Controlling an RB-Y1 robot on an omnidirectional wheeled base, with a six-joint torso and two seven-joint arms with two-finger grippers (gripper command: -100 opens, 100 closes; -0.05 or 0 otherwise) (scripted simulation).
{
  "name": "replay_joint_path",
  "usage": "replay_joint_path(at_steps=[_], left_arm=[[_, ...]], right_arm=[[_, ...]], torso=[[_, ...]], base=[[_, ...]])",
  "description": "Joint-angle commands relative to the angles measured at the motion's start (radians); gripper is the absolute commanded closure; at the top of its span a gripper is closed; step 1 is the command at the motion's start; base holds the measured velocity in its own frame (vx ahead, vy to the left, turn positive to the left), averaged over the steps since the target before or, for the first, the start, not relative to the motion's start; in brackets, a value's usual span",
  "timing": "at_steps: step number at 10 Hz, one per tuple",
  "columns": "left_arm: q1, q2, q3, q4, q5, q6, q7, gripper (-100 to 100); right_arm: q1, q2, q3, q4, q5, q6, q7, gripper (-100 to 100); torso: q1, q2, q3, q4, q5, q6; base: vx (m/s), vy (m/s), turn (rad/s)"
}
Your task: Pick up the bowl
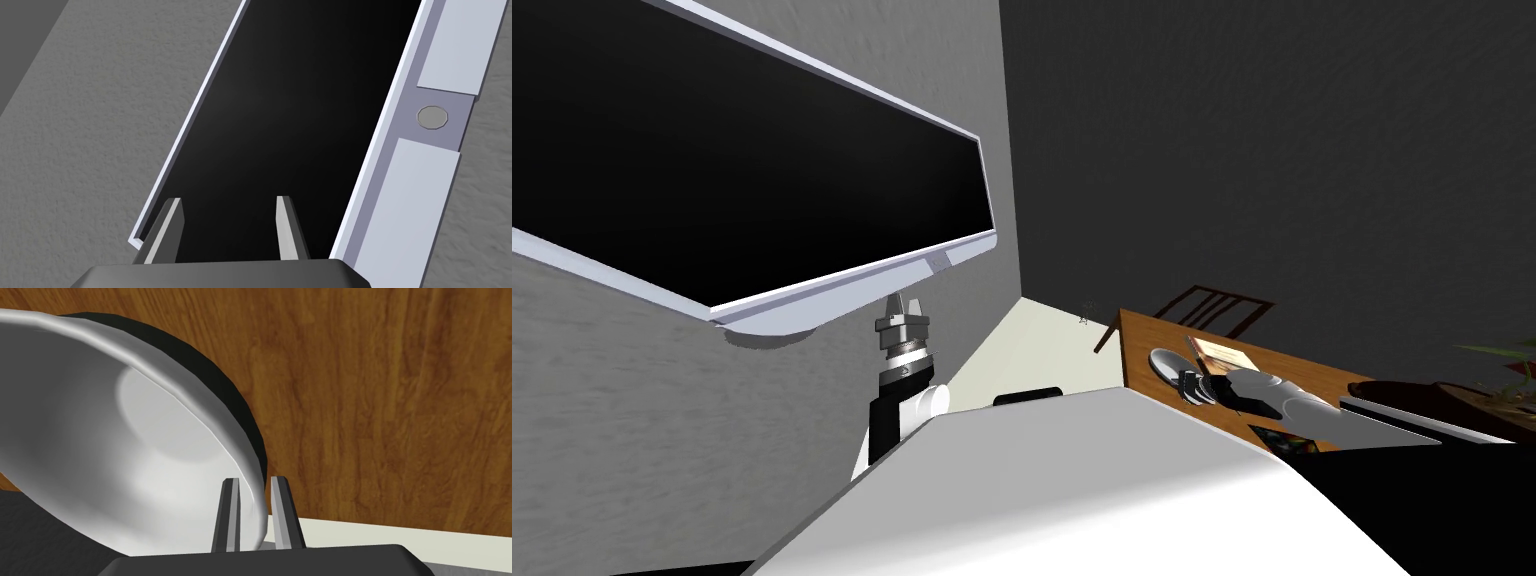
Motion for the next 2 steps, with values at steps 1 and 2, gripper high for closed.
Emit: replay_joint_path(at_steps=[1, 2], left_arm=[[0.0, 0.0, 0.0, 0.0, 0.0, 0.0, 0.0, 0], [0.0, 0.0, 0.0, 0.0, 0.0, 0.0, 0.0, 0]], right_arm=[[0.0, 0.0, 0.0, 0.0, 0.0, 0.0, 0.0, 100], [0.0, 0.0, -0.002, 0.002, 0.002, -0.004, 0.001, 0]], torso=[[0.0, 0.0, 0.0, 0.0, 0.0, 0.0], [0.0, 0.001, 0.0, 0.0, 0.0, -0.001]], base=[[0.011, 0.014, -0.024], [0.0, 0.0, 0.0]])
